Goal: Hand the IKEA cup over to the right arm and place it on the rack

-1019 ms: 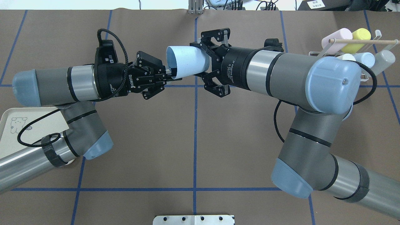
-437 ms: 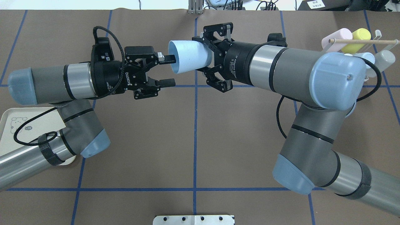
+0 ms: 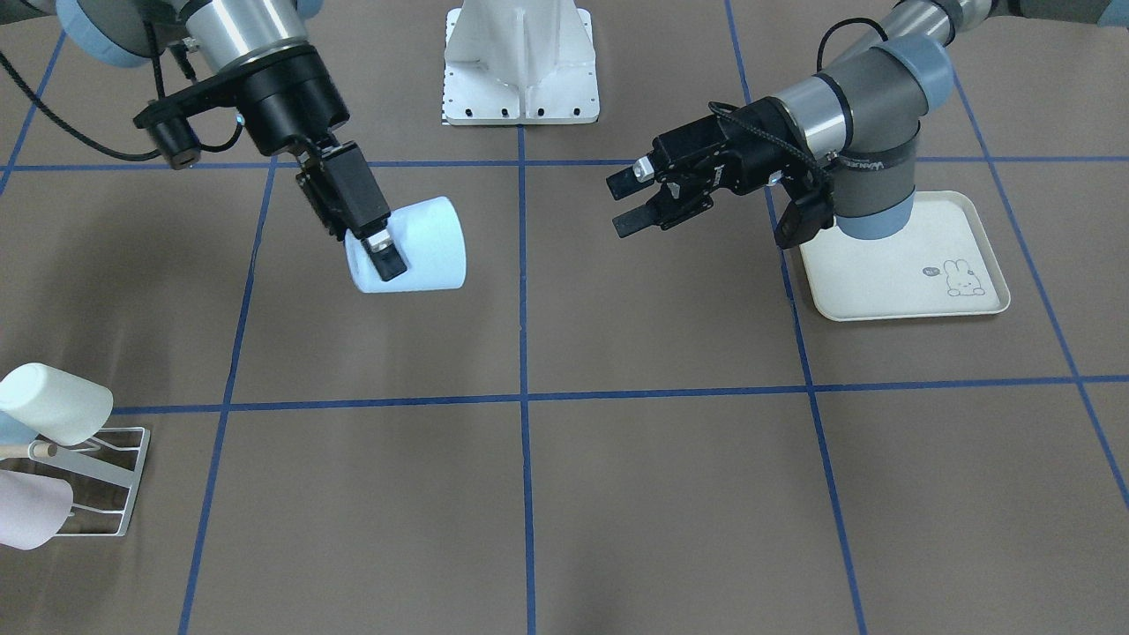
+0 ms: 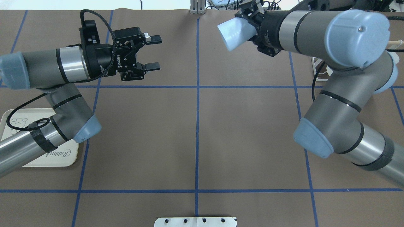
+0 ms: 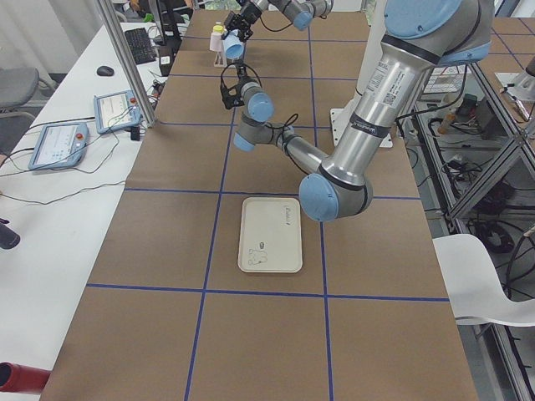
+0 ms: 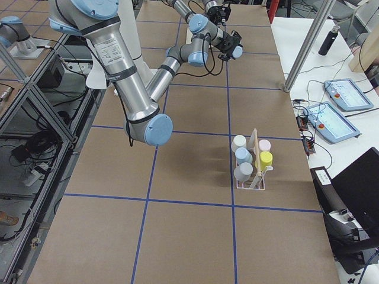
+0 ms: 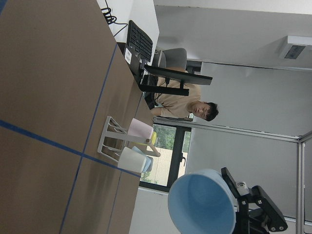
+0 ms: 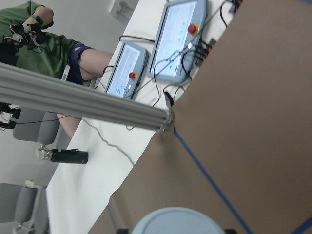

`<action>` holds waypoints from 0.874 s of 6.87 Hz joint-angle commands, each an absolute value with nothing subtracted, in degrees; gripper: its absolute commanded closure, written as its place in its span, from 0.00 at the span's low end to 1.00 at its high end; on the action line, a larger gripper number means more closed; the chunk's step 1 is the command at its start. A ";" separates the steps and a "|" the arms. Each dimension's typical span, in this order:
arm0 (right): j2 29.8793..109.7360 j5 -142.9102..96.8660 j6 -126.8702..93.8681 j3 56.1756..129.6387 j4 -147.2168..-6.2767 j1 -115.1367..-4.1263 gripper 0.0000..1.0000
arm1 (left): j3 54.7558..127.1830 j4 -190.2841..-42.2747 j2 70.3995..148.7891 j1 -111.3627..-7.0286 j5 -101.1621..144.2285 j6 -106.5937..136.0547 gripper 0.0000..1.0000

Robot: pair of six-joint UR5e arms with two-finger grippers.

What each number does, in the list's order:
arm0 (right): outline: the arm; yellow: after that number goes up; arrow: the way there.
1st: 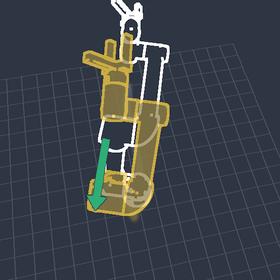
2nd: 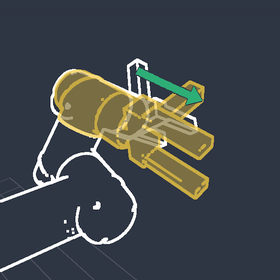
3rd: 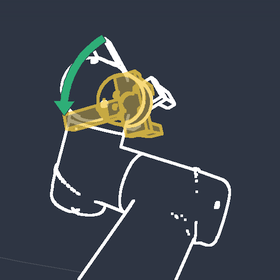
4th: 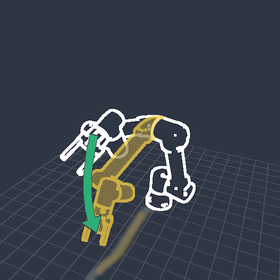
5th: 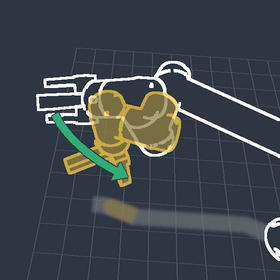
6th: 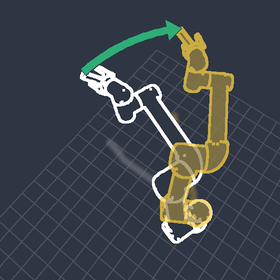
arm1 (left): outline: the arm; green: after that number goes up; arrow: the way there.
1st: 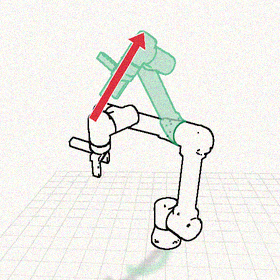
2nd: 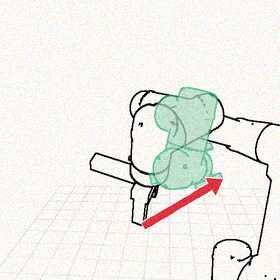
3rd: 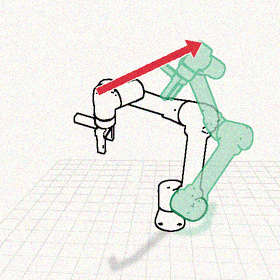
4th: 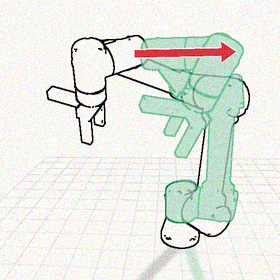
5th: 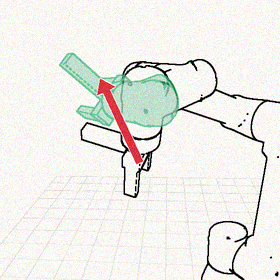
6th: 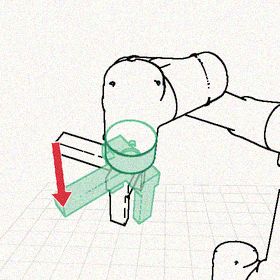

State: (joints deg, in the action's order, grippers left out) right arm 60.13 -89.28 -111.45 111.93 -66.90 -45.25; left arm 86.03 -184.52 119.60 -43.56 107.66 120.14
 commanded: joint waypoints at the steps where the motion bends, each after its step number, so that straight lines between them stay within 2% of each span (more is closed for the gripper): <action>1: 60.99 -88.60 -93.16 110.23 -75.30 -54.36 1.00 | 85.87 -178.80 119.62 -44.29 107.58 115.86 0.00; 4: 64.60 -79.29 -72.83 102.34 -74.62 -62.81 1.00 | 85.78 -175.08 119.71 -44.30 107.40 112.32 0.00; 5: 63.99 -74.84 -67.81 95.26 -72.97 -65.71 1.00 | 85.69 -175.08 119.62 -44.47 107.40 112.41 0.00; 6: 63.20 -72.01 -64.20 84.57 -61.38 -67.05 1.00 | 85.69 -174.82 119.53 -44.47 107.32 112.41 0.00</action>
State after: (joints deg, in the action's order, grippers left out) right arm 63.91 -75.80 -69.34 95.22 -70.62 -64.69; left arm 85.74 -175.08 119.62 -44.42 107.38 112.44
